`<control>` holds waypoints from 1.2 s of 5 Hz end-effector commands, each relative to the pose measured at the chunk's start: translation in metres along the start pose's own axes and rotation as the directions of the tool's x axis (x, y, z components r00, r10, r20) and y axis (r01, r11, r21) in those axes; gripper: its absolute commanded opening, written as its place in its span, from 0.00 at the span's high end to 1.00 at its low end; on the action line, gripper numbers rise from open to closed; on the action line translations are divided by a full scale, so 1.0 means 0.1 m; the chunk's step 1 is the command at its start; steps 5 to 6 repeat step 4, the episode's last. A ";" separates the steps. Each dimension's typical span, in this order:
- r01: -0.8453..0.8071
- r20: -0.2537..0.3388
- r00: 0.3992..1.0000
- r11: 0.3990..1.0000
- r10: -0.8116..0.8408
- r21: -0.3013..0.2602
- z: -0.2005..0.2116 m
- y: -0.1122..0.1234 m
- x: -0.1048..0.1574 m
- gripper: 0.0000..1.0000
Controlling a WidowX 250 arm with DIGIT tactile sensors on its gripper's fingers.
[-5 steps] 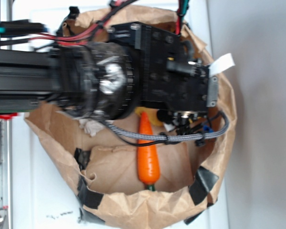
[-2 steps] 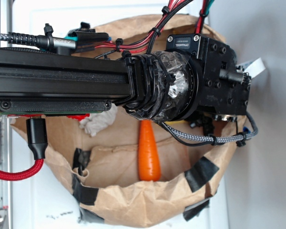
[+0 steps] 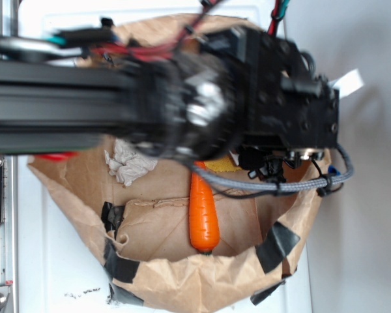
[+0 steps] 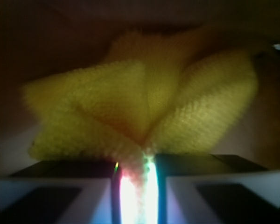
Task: Grab the yellow cloth.
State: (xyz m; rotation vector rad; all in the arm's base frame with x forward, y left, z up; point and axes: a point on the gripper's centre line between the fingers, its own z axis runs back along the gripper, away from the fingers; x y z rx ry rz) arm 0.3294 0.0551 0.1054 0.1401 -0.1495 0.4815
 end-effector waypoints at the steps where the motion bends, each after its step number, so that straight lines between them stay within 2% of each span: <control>1: 0.023 0.050 0.999 0.998 -0.020 -0.064 0.97 0.26 0.06 1.00; 2: 0.064 0.054 0.997 0.993 -0.059 -0.099 1.14 0.31 0.00 1.00; 3: 0.135 0.099 0.988 0.977 -0.120 -0.165 1.36 0.43 -0.18 1.00; 4: 0.184 0.149 0.976 0.970 -0.160 -0.162 1.41 0.46 -0.34 1.00; 6: 0.184 0.149 0.976 0.970 -0.160 -0.162 1.41 0.46 -0.34 1.00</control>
